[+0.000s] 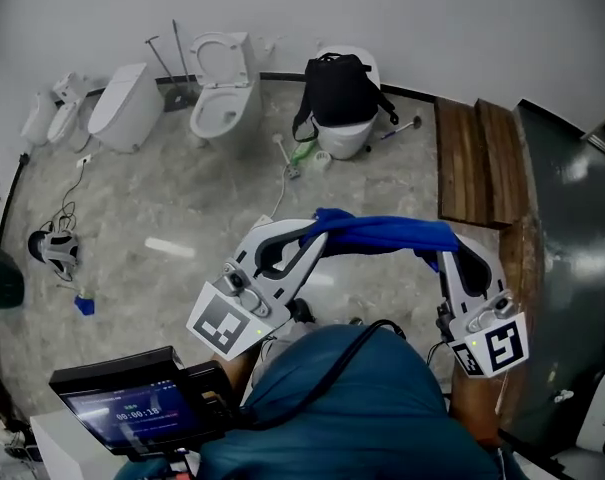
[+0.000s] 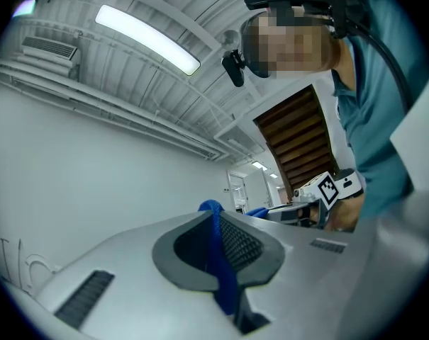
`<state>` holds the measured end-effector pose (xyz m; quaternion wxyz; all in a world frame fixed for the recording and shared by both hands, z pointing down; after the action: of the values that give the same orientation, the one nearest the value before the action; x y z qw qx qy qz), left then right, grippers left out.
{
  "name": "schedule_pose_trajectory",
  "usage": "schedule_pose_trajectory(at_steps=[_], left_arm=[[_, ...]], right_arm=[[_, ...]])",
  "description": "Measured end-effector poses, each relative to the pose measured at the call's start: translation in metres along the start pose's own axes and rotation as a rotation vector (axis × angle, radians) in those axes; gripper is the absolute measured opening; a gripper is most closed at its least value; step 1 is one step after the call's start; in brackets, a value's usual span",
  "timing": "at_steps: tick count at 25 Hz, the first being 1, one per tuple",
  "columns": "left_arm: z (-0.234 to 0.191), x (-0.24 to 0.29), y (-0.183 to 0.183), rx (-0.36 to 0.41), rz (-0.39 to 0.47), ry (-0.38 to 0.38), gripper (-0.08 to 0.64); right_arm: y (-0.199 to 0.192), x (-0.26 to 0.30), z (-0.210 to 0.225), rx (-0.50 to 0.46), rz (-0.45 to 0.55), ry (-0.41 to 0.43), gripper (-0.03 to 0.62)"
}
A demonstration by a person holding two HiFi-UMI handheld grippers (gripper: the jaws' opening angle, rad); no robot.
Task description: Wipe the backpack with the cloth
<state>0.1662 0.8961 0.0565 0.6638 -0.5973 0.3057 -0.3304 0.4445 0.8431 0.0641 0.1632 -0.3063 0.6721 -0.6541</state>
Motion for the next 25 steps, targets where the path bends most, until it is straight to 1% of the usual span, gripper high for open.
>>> schedule_pose_trajectory(at_steps=[1, 4, 5, 6, 7, 8, 10, 11, 12, 13, 15, 17, 19, 25], left_arm=[[0.007, 0.002, 0.002, 0.035, -0.013, 0.015, 0.018], [0.024, 0.008, 0.007, 0.183, -0.095, 0.08, 0.018], [0.026, 0.009, 0.006, 0.224, -0.112, 0.097, 0.018], [0.027, 0.011, 0.003, 0.25, -0.12, 0.108, 0.018], [0.026, 0.012, -0.003, 0.245, -0.125, 0.112, 0.018], [0.024, 0.013, -0.013, 0.194, -0.131, 0.108, 0.018], [0.02, 0.009, -0.029, 0.004, -0.122, 0.094, 0.018], [0.018, 0.004, -0.033, -0.069, -0.107, 0.093, 0.018], [0.016, -0.002, -0.034, -0.106, -0.097, 0.098, 0.018], [0.013, -0.007, -0.035, -0.115, -0.096, 0.108, 0.018], [0.011, -0.008, -0.039, -0.094, -0.107, 0.129, 0.018], [0.015, 0.002, -0.044, -0.066, -0.112, 0.142, 0.018], [0.015, 0.004, -0.045, -0.054, -0.11, 0.153, 0.018], [-0.007, -0.033, -0.032, -0.085, -0.087, 0.168, 0.018]], right_arm=[[0.0, -0.006, 0.002, 0.002, 0.002, -0.021, 0.022], [0.001, -0.015, 0.007, 0.031, 0.023, -0.092, 0.023], [0.002, -0.015, 0.007, 0.038, 0.036, -0.11, 0.023], [0.001, -0.013, 0.007, 0.041, 0.047, -0.123, 0.023], [-0.003, -0.01, 0.006, 0.047, 0.051, -0.13, 0.023], [-0.008, -0.007, 0.005, 0.059, 0.045, -0.129, 0.023], [-0.019, -0.002, 0.001, 0.092, 0.011, -0.104, 0.023], [-0.022, 0.0, -0.002, 0.098, -0.005, -0.083, 0.023], [-0.023, 0.002, -0.005, 0.095, -0.018, -0.057, 0.023], [-0.023, 0.005, -0.008, 0.086, -0.024, -0.03, 0.023], [-0.024, 0.009, -0.003, 0.065, -0.021, 0.011, 0.023], [-0.029, 0.009, 0.007, 0.046, -0.009, 0.029, 0.023], [-0.031, 0.011, 0.01, 0.034, -0.007, 0.038, 0.023], [-0.012, 0.031, -0.024, 0.019, -0.032, 0.051, 0.021]])
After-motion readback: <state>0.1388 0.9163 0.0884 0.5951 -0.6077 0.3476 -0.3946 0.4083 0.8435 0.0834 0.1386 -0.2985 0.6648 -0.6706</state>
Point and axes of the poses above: the fingertips, and each gripper's own axes: x forward along the fingers, z to its right, y out of its top, the point moved 9 cm from there along -x, backward along the fingers, and after that the axes turned 11 degrees about -z, right-handed, at the moved point
